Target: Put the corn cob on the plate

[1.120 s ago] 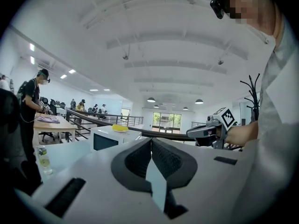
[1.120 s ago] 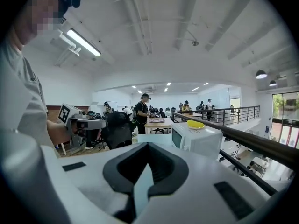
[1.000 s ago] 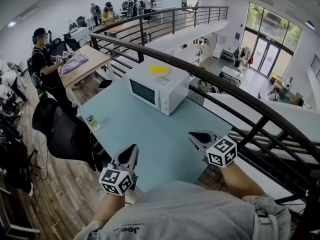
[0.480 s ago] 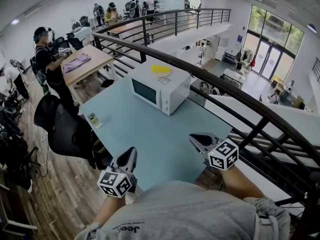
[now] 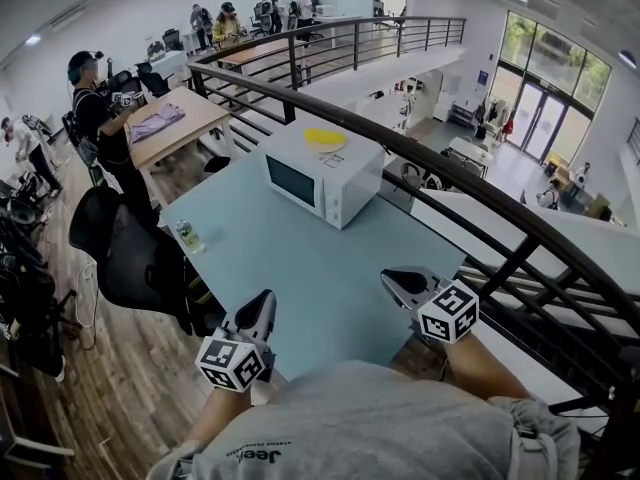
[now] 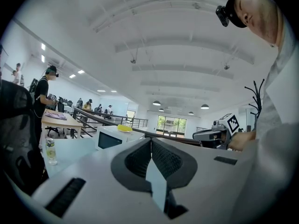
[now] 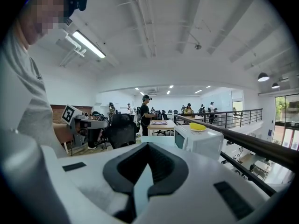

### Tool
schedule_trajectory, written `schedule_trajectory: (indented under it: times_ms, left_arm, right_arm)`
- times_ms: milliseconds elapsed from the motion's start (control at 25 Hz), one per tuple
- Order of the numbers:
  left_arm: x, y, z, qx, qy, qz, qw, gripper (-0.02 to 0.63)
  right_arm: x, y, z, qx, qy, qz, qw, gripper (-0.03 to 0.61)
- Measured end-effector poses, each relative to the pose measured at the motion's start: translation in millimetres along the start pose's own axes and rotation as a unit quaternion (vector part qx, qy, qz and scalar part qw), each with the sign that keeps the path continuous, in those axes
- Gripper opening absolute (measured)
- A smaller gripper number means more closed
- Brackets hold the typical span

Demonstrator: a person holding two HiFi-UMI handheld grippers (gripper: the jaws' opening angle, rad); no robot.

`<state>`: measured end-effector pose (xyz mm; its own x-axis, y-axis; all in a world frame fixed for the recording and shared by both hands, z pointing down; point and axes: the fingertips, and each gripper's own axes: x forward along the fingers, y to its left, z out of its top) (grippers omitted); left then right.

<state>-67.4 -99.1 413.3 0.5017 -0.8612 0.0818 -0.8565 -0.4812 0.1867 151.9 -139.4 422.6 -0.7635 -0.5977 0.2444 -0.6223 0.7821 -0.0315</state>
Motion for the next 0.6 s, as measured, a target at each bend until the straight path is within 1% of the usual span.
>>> schedule_trajectory:
  times_ms: [160,360,600]
  left_arm:
    - [0.9,-4.5,3.3,0.002,-0.001,-0.001,1.0,0.02]
    - [3.5,-3.7,-1.7,0.001,0.002,0.0,1.0,0.02]
    - [-3.3,-6.2,7.9,0.001,0.002,0.0,1.0,0.02]
  right_arm:
    - [-2.6,0.9,3.2,-0.006,0.0,0.004,1.0,0.015]
    - [-2.4,-3.4,-0.3,-0.005,-0.002,0.003,1.0,0.015]
    - [-5.1,3.3,8.3,-0.008,-0.001,0.006,1.0,0.016]
